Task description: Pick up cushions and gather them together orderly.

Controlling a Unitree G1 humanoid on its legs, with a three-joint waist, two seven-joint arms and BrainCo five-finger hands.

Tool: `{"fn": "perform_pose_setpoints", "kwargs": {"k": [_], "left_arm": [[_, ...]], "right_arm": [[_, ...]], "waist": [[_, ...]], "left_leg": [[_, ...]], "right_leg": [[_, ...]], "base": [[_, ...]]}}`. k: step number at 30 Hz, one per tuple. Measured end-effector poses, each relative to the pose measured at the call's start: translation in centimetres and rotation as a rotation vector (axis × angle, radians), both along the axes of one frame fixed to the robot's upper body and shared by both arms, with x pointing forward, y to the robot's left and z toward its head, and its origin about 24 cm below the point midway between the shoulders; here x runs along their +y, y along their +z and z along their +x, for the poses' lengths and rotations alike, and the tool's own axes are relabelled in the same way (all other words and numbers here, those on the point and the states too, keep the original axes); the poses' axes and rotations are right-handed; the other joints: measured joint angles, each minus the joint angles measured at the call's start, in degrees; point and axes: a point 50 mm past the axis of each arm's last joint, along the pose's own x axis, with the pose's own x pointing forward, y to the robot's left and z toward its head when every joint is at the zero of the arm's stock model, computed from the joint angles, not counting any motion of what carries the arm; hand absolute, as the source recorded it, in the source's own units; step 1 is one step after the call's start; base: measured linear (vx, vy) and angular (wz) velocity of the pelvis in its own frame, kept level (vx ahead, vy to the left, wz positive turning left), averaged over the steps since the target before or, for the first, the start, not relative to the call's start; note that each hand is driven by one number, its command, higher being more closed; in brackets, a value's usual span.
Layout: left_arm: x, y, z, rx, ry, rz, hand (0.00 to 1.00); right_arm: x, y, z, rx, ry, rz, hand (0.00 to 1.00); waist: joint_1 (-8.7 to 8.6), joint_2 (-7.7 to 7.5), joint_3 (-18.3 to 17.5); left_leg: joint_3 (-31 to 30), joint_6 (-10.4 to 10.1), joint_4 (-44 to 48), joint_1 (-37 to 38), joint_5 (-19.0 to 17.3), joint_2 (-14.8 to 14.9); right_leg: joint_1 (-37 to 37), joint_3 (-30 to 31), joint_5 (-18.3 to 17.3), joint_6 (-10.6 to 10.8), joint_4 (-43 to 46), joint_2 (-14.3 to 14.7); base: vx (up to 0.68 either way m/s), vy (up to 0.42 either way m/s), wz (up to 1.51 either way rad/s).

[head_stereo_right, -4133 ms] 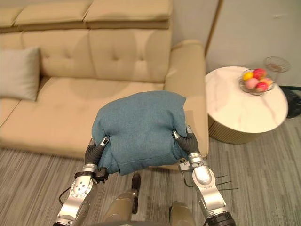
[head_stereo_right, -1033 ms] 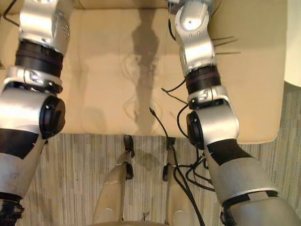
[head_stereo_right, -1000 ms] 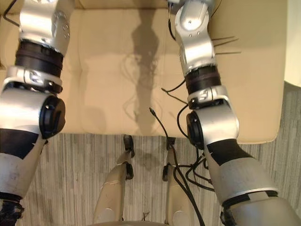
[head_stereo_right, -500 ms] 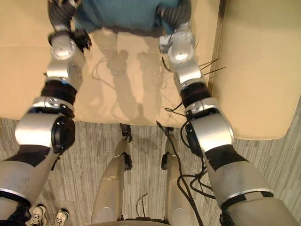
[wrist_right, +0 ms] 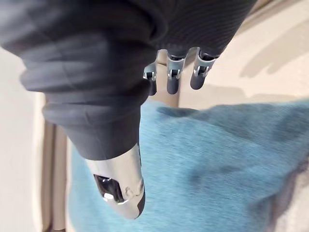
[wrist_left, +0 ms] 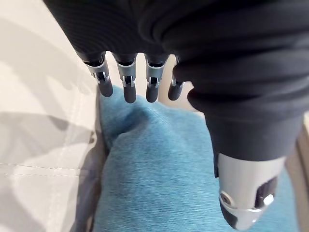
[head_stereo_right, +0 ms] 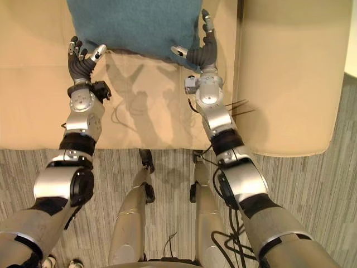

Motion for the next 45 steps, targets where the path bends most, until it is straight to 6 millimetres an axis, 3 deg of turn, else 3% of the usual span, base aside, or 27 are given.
{"fn": "perform_pose_setpoints", "kwargs": {"k": [2, 3, 4, 5, 6, 9, 11, 14, 17, 22, 25, 28, 29, 30, 31, 32, 33, 34, 35, 36, 37, 38, 40, 42, 45], "left_arm": [[0.2, -2.0, -2.2, -0.008, -0.025, 0.033, 0.00], [0.5, -4.0, -3.9, 0.012, -0.038, 0.042, 0.00], [0.5, -6.6, -5.3, 0.082, -0.064, 0.043, 0.00], [0.4, -8.1, -6.0, 0.129, -0.078, 0.038, 0.00], [-0.2, -12.0, -7.9, 0.259, -0.125, 0.017, 0.00], [-0.7, -17.3, -11.2, 0.460, -0.191, -0.014, 0.00], [-0.2, -22.5, -14.5, 0.692, -0.213, -0.044, 0.00], [1.0, -26.8, -17.7, 0.913, -0.177, -0.073, 0.00], [2.4, -29.4, -20.5, 1.076, -0.100, -0.078, 0.00], [3.4, -32.0, -24.7, 1.275, -0.055, -0.049, 0.00], [3.4, -32.6, -25.7, 1.338, -0.067, -0.012, 0.00], [3.3, -32.3, -24.6, 1.316, -0.078, 0.009, 0.00], [3.1, -32.1, -23.9, 1.299, -0.084, 0.012, 0.00], [2.7, -31.6, -22.6, 1.253, -0.097, 0.011, 0.00], [2.2, -31.3, -21.8, 1.225, -0.109, 0.010, 0.00], [2.0, -30.9, -21.1, 1.198, -0.113, 0.014, 0.00], [2.0, -30.8, -20.9, 1.186, -0.113, 0.015, 0.00], [2.0, -30.7, -20.9, 1.182, -0.113, 0.014, 0.00], [1.8, -30.6, -20.7, 1.174, -0.113, 0.012, 0.00], [1.7, -30.5, -20.5, 1.164, -0.114, 0.011, 0.00], [1.1, -30.2, -19.9, 1.143, -0.117, 0.000, 0.00], [0.3, -30.1, -19.6, 1.127, -0.128, -0.018, 0.00], [-0.8, -30.4, -19.7, 1.130, -0.151, -0.041, 0.00], [-0.7, -30.7, -20.5, 1.149, -0.141, -0.059, 0.00], [-0.5, -30.9, -21.3, 1.164, -0.132, -0.066, 0.00]], "right_arm": [[-1.3, -2.5, -1.9, 0.019, 0.006, -0.048, 0.00], [-1.7, -4.6, -3.1, 0.055, 0.016, -0.098, 0.00], [-2.1, -7.4, -4.5, 0.130, 0.040, -0.135, 0.00], [-2.4, -8.9, -5.2, 0.178, 0.049, -0.148, 0.00], [-3.2, -13.1, -7.3, 0.322, 0.059, -0.173, 0.00], [-4.6, -18.8, -10.5, 0.558, 0.086, -0.191, 0.00], [-6.3, -24.5, -13.3, 0.817, 0.073, -0.179, 0.00], [-8.4, -28.7, -16.2, 1.028, 0.001, -0.143, 0.00], [-10.3, -31.8, -19.6, 1.210, -0.078, -0.120, 0.00], [-12.5, -34.9, -24.1, 1.441, -0.172, -0.088, 0.00], [-12.7, -35.4, -24.7, 1.490, -0.183, -0.102, 0.00], [-12.2, -35.4, -24.0, 1.472, -0.191, -0.090, 0.00], [-12.1, -35.4, -23.9, 1.469, -0.190, -0.088, 0.00], [-12.1, -35.2, -23.3, 1.454, -0.185, -0.093, 0.00], [-11.9, -35.1, -23.0, 1.445, -0.183, -0.083, 0.00], [-11.5, -35.4, -23.6, 1.462, -0.180, -0.065, 0.00], [-10.9, -35.8, -24.2, 1.478, -0.171, -0.043, 0.00], [-10.6, -35.9, -24.3, 1.483, -0.165, -0.031, 0.00], [-10.2, -36.0, -24.3, 1.479, -0.161, -0.012, 0.00], [-10.1, -35.8, -23.9, 1.468, -0.159, -0.011, 0.00], [-10.4, -35.2, -22.8, 1.422, -0.173, -0.004, 0.00], [-10.7, -34.5, -21.8, 1.373, -0.193, 0.008, 0.00], [-10.8, -34.1, -20.9, 1.345, -0.206, 0.023, 0.00], [-10.7, -34.5, -21.5, 1.364, -0.212, 0.048, 0.00], [-11.3, -34.5, -21.9, 1.362, -0.257, 0.081, 0.00]], "waist": [[0.99, 0.05, -0.18], [1.22, 0.04, -1.04], [1.50, 0.03, -2.28], [1.74, 0.04, -3.13], [2.32, 0.07, -5.63], [2.19, -0.01, -8.16], [0.67, 0.00, -11.86], [-0.90, 0.01, -13.85], [-0.94, 0.13, -15.87], [-1.63, 0.54, -18.99], [-2.12, 0.35, -18.88], [-2.24, -0.46, -18.15], [-2.09, -0.54, -18.09], [-1.04, 0.92, -17.29], [-1.24, 1.45, -16.56], [-1.11, 1.05, -16.40], [-0.81, 0.36, -16.12], [-0.71, -0.44, -16.15], [-0.56, -1.63, -16.15], [-0.56, -2.18, -15.90], [-0.07, -2.08, -15.67], [1.61, -0.55, -15.62], [1.75, 2.83, -13.61], [0.80, 2.28, -13.39], [0.73, 1.50, -13.49]], "left_leg": [[0.22, -0.04, 1.69, 2.86, -1.78, 0.47], [0.41, 0.07, 3.07, 4.14, -3.29, 0.75], [0.51, 0.28, 3.71, 5.68, -4.49, 0.85], [0.58, 0.30, 3.73, 6.45, -4.78, 0.83], [0.74, 0.36, 3.66, 8.46, -5.70, 0.69], [0.98, 0.73, 3.15, 12.78, -7.00, 0.27], [0.95, 0.96, 1.09, 16.84, -7.21, -0.89], [1.40, 1.36, -0.92, 21.47, -7.46, -2.22], [2.35, 1.39, -2.32, 25.49, -8.09, -3.08], [3.54, 1.13, -3.58, 29.80, -8.87, -3.69], [5.10, 1.05, -3.33, 30.00, -9.12, -3.81], [6.96, 2.14, 0.90, 25.51, -9.59, -3.17], [7.13, 2.44, 2.21, 24.10, -9.56, -2.91], [7.98, 3.91, 3.07, 22.14, -8.95, 0.02], [7.53, 3.84, 3.04, 22.14, -9.21, 0.61], [6.39, 3.62, 3.64, 22.73, -8.87, 0.34], [5.14, 3.60, 5.04, 22.59, -8.69, -0.32], [4.24, 3.49, 6.25, 21.90, -8.60, -0.74], [2.88, 3.37, 8.72, 19.55, -8.40, -1.18], [2.64, 3.14, 9.86, 18.35, -8.18, -1.21], [1.90, 2.23, 11.11, 15.16, -6.83, -0.15], [1.72, 1.09, 10.25, 12.55, -5.03, 1.61], [0.00, 0.15, 6.15, 12.31, -2.03, 4.08], [1.36, -0.12, 1.32, 14.95, -2.18, 4.48], [4.06, 0.60, 8.49, 15.73, -2.67, 3.85]], "right_leg": [[2.77, 0.02, -1.62, -0.07, 1.44, 0.25], [3.97, 0.10, -3.23, -0.05, 2.63, 0.38], [5.24, 0.17, -4.53, 0.03, 3.73, 0.43], [5.71, 0.19, -4.99, 0.12, 4.19, 0.40], [7.16, 0.25, -6.27, 0.30, 5.06, 0.30], [10.97, 0.41, -7.87, 0.74, 5.53, 0.10], [14.11, 0.43, -9.04, 1.80, 5.35, -0.54], [18.08, 1.08, -9.25, 2.45, 4.14, -1.55], [22.14, 2.08, -8.48, 3.18, 1.27, -2.11], [26.03, 3.18, -8.09, 3.72, -1.33, -2.45], [25.49, 4.92, -7.02, 3.52, -1.56, -2.43], [20.25, 6.75, -5.65, 4.70, 2.25, -2.09], [18.63, 7.04, -4.82, 5.94, 3.36, -2.00], [16.43, 7.47, -4.47, 8.74, 6.62, -1.13], [13.06, 5.96, -14.50, 4.62, 22.94, -1.18], [11.96, 5.54, -20.81, 4.35, 36.55, -2.40], [13.18, 5.91, -23.71, 6.05, 45.87, -4.26], [14.93, 6.32, -25.12, 7.10, 48.32, -5.17], [17.75, 6.92, -29.42, 8.91, 47.29, -5.99], [18.57, 6.84, -31.56, 8.98, 45.32, -5.90], [19.53, 5.21, -34.99, 6.46, 39.65, -4.96], [19.83, 3.62, -36.11, 4.22, 34.18, -3.56], [19.76, 0.97, -33.59, 1.39, 32.41, -0.35], [20.31, -0.95, -32.58, -0.05, 31.65, -0.44], [19.90, -1.81, -29.50, -1.92, 28.24, -1.60]], "base": [[0.04, 0.004, -0.11], [0.07, 0.011, -0.13], [0.08, 0.015, -0.10], [0.10, 0.013, -0.05], [0.11, 0.017, -0.03], [0.12, 0.024, -0.01], [0.11, 0.033, 0.04], [0.05, 0.056, -0.05], [0.05, 0.056, -0.15], [0.04, 0.036, -0.12], [0.00, 0.014, -0.27], [-0.06, 0.000, -0.38], [-0.16, -0.001, -0.40], [-0.15, 0.022, -0.31], [-0.16, -0.006, -0.06], [-0.10, -0.072, 0.45], [-0.08, -0.134, 0.58], [-0.13, -0.203, 0.70], [-0.16, -0.192, 0.60], [-0.25, -0.253, 0.63], [-0.30, -0.242, 0.19], [-0.33, -0.234, 0.05], [-0.42, -0.213, 0.27], [-0.32, -0.167, 0.50], [-0.25, -0.099, 0.18]]}}
